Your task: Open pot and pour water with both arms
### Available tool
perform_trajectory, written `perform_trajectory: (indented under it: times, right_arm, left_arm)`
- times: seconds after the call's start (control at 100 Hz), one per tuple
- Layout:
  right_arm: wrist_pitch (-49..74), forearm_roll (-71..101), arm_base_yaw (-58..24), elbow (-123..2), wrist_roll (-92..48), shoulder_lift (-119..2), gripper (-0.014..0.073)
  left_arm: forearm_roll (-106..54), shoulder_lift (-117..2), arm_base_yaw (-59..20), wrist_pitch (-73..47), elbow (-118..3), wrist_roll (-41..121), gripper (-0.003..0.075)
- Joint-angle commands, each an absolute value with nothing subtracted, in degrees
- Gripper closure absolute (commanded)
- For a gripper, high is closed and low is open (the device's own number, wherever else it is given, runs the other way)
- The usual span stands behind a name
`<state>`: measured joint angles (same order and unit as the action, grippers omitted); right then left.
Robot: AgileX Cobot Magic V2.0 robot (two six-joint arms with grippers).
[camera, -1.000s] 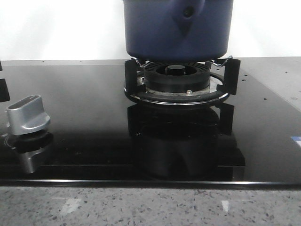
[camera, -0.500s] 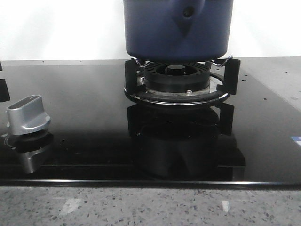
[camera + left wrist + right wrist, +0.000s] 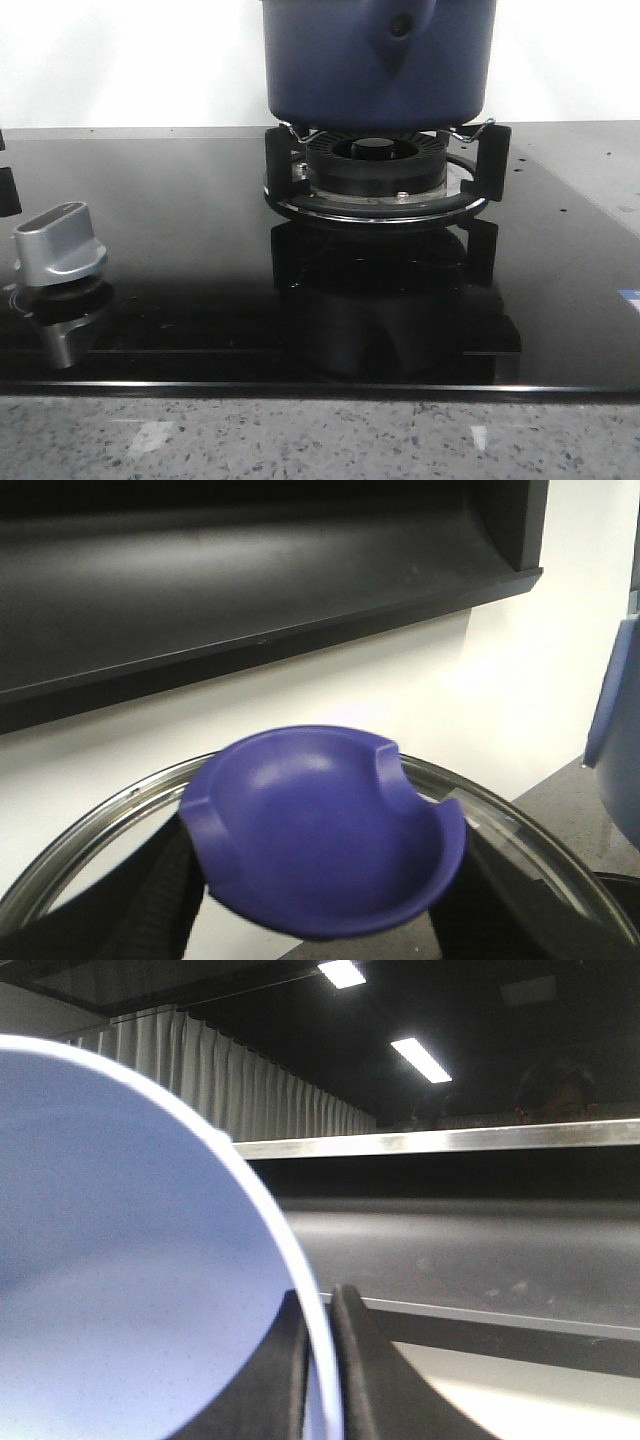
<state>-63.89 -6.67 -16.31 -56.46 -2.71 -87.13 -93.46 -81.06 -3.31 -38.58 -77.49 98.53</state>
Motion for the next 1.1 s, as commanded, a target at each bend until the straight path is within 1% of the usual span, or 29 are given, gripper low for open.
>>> perform_trajectory:
  times: [0.0,0.37,0.65,0.87,1.03,1.09]
  right_arm:
    - [-67.99,-5.73,-16.2,-57.82,-2.68,-84.49,0.066]
    - [-67.51,-4.73,-16.2,-57.82,-2.68,-84.49,0.066]
    - [-61.4,-1.4,-16.2,-58.15,-2.43,-83.81,0.066]
    - [-40.53,1.62,-16.2,-62.82,-2.43,-79.36,0.066]
    - [-20.4,6.59,-14.94,-68.4,-2.43,-76.22,0.066]
    - [-10.99,7.58,-13.58,-71.27,-2.43,-75.4,0.066]
  left_arm:
    - [-98.15,-78.54,-3.18,-39.64,-79.92,98.17,0.0442]
    - [-98.15,-78.54,-3.18,-39.64,-79.92,98.17,0.0442]
    - [-98.26,-78.54,-3.18,-41.23,-79.92,98.17,0.0442]
    - [-99.18,-78.54,-3.18,-44.61,-79.92,98.17,0.0442]
    - [-100.56,-78.54,-3.31,-46.56,-79.92,98.17,0.0442]
    - [-101.09,-78.54,-3.99,-46.83,-79.92,98.17,0.0442]
